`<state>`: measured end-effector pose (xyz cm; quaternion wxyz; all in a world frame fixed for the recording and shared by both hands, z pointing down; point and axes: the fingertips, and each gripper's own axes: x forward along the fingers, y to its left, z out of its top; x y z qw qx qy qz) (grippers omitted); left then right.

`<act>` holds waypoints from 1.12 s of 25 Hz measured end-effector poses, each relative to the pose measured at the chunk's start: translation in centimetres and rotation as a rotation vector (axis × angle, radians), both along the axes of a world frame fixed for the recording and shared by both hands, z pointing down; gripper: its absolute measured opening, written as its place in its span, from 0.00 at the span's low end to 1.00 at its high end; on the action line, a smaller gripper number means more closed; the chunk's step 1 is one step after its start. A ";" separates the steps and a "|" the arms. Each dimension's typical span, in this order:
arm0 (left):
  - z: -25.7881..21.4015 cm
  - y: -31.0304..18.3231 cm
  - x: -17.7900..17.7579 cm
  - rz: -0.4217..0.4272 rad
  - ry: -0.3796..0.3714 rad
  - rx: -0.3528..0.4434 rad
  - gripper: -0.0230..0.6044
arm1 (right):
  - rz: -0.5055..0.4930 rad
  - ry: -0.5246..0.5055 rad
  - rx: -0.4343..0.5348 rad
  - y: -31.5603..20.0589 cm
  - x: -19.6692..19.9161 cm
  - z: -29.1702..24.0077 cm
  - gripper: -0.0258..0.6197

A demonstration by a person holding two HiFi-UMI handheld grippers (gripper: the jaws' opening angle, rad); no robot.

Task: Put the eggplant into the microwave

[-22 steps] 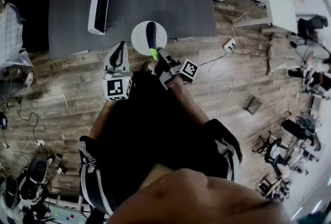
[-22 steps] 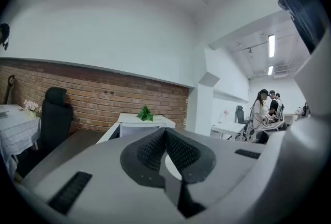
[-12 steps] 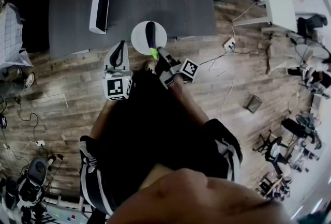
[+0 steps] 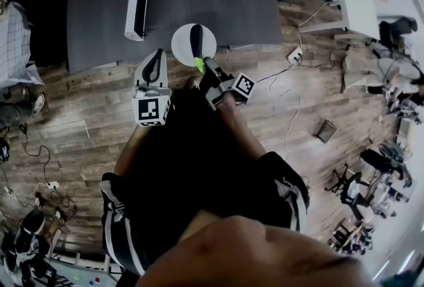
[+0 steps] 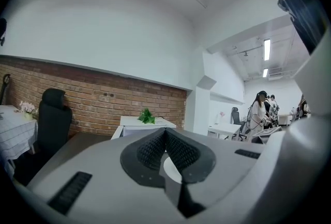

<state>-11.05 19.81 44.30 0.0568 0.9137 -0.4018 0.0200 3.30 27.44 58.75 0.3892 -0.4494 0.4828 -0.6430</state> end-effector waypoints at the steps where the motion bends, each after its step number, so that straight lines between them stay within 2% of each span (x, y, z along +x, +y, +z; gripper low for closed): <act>1: -0.1 -0.1 -0.2 0.006 0.001 0.003 0.09 | 0.005 -0.003 0.002 -0.2 -0.3 0.0 0.10; 7: -0.5 0.2 -0.7 0.028 0.009 0.014 0.09 | 0.013 -0.016 0.019 -1.3 -1.6 -0.4 0.10; 14: -0.7 -1.0 -1.3 -0.009 0.024 -0.011 0.09 | -0.013 -0.033 0.030 -3.1 -2.1 -0.7 0.10; 21: -0.3 -2.6 0.3 -0.054 0.023 -0.013 0.09 | -0.053 -0.030 0.026 -5.0 -0.1 0.0 0.10; 28: 0.3 -5.0 3.7 -0.099 0.023 -0.027 0.09 | -0.117 -0.016 0.031 -8.1 3.1 -0.1 0.10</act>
